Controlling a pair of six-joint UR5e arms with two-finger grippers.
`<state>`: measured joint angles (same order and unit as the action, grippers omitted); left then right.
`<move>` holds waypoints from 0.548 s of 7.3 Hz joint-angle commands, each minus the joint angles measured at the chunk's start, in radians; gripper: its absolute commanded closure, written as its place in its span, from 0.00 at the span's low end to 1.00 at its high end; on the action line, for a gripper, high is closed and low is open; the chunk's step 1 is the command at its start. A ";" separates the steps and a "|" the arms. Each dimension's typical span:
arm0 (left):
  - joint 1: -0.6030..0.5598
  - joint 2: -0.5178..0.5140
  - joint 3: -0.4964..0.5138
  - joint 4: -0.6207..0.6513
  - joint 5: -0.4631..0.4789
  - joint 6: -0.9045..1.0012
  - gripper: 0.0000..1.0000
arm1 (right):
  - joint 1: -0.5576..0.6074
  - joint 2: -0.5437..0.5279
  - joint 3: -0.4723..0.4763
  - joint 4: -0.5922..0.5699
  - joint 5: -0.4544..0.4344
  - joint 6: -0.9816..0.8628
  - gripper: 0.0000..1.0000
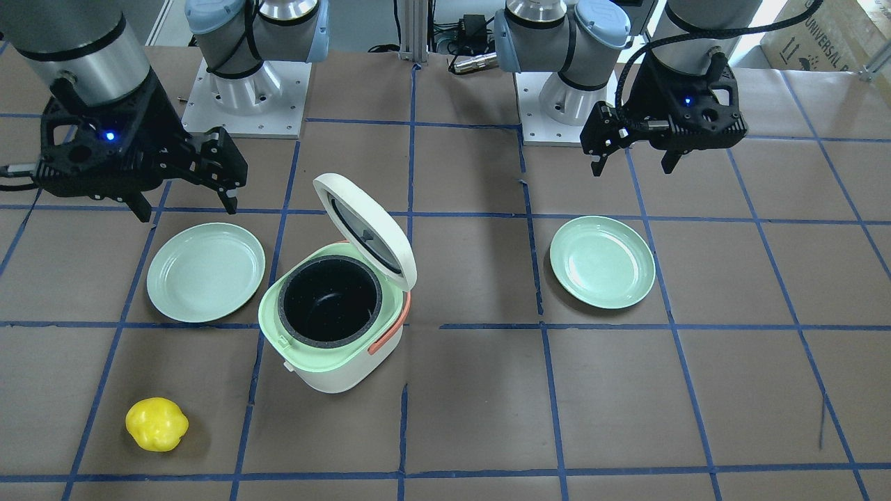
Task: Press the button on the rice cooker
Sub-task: 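Lift the cooker lid upward and back with the right gripper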
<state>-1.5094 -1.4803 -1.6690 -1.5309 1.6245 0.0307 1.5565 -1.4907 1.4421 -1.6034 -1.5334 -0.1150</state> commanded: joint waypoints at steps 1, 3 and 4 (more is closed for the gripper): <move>0.000 0.000 0.000 0.000 0.000 -0.002 0.00 | -0.012 -0.043 0.006 0.042 -0.023 0.000 0.00; 0.000 0.001 0.000 0.000 0.000 0.000 0.00 | -0.012 -0.083 0.018 0.094 -0.027 -0.002 0.01; 0.000 0.000 0.000 0.000 0.000 0.000 0.00 | -0.012 -0.097 0.058 0.086 -0.021 -0.002 0.01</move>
<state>-1.5094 -1.4798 -1.6690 -1.5309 1.6245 0.0305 1.5451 -1.5672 1.4660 -1.5226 -1.5585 -0.1160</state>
